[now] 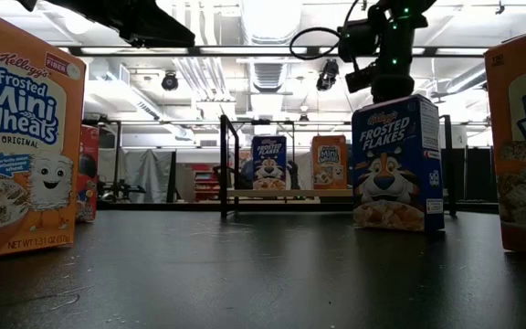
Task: Stack cereal on shelf
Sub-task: Put the top red cereal box on the shelf aligned with the other red cereal box
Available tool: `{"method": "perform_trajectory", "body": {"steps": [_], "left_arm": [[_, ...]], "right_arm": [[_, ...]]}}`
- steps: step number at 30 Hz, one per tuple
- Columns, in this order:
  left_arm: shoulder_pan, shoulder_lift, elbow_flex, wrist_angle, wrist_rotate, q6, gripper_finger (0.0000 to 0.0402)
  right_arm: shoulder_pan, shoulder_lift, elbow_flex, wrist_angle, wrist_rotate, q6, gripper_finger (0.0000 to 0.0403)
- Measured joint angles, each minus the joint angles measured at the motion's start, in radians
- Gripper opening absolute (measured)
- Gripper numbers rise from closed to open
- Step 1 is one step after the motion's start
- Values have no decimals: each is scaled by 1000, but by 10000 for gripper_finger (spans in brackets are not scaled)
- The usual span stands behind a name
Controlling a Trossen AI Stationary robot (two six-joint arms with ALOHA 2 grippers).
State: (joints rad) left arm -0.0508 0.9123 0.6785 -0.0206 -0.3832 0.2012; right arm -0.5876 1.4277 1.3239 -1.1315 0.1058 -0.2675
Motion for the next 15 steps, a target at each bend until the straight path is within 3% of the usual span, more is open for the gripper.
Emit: {"method": "perform_trajectory", "body": {"steps": [15], "left_arm": [[0, 0, 0, -1, 0, 0, 219]], "right_arm": [[-2, 0, -11, 73, 0, -39, 9]]}}
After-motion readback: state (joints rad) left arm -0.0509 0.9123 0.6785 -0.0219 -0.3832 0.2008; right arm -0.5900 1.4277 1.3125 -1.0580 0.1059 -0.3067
